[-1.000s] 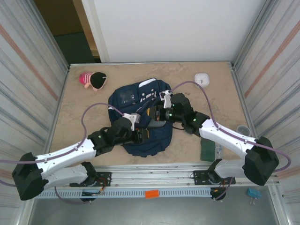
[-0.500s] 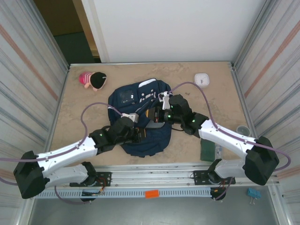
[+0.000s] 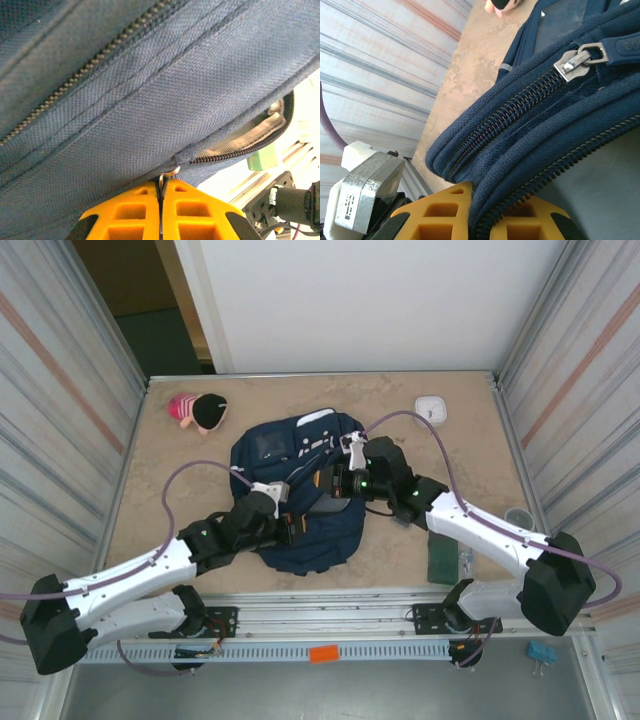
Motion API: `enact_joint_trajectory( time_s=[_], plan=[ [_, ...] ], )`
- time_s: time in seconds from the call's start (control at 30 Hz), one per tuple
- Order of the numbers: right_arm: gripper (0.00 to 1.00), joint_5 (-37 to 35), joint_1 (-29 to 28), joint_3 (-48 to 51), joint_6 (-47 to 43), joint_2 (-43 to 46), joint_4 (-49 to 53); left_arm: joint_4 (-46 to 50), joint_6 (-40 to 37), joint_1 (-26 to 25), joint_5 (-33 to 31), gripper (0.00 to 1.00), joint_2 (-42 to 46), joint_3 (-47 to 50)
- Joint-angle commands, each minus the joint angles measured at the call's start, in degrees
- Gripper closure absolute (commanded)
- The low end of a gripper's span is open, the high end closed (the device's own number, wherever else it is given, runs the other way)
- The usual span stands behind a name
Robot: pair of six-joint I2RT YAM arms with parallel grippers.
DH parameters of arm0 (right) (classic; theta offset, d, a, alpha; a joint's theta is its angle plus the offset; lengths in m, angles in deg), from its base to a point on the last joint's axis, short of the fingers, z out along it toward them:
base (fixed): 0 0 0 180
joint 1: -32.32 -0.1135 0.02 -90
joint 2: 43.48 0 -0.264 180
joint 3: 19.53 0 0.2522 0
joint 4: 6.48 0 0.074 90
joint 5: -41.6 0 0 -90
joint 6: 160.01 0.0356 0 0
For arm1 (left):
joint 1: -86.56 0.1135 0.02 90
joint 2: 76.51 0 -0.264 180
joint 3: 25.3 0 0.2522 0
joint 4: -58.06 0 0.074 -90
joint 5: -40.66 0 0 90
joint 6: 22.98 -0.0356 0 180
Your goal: Pack books, pencil case, and school supplies into a backpack
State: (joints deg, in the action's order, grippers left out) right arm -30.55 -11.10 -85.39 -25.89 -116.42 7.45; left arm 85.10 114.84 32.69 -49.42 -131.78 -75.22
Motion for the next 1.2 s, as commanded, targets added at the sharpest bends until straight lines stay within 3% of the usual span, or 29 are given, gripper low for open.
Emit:
enact_joint_trajectory(
  time_s=[0.0,0.13,0.33,0.53,0.9,1.1,1.17],
  plan=[
    [1.0,2.76,0.51,-4.3,-2.87,2.38,-2.62,-1.88,-1.68,0.96,2.07,1.0,1.12,2.24],
    [1.0,3.0,-1.15,-4.76,-2.63,1.59,-3.48,-1.07,-1.73,0.96,0.5,0.9,0.45,1.09],
    [1.0,0.44,-3.91,-5.27,-2.33,1.02,-3.57,8.99,-3.88,0.96,-3.55,0.75,-4.51,-5.98],
    [1.0,-2.05,-5.4,-6.19,-3.51,0.8,-1.59,12.21,-4.44,0.96,-4.37,0.72,-7.38,-8.52],
    [1.0,-3.34,-3.93,-7.82,-6.28,0.79,3.97,15.37,-4.66,0.63,-5.85,0.86,-5.63,-8.68],
    [1.0,-1.25,-2.7,-7.85,-6.38,0.75,3.62,11.5,-4.18,0.75,-3.76,1.0,-2.43,-5.09],
    [1.0,-0.35,-2.14,-7.8,-6.24,0.46,3.4,10.5,-4.27,0.77,-3.09,1.0,-1.91,-4.49]
  ],
)
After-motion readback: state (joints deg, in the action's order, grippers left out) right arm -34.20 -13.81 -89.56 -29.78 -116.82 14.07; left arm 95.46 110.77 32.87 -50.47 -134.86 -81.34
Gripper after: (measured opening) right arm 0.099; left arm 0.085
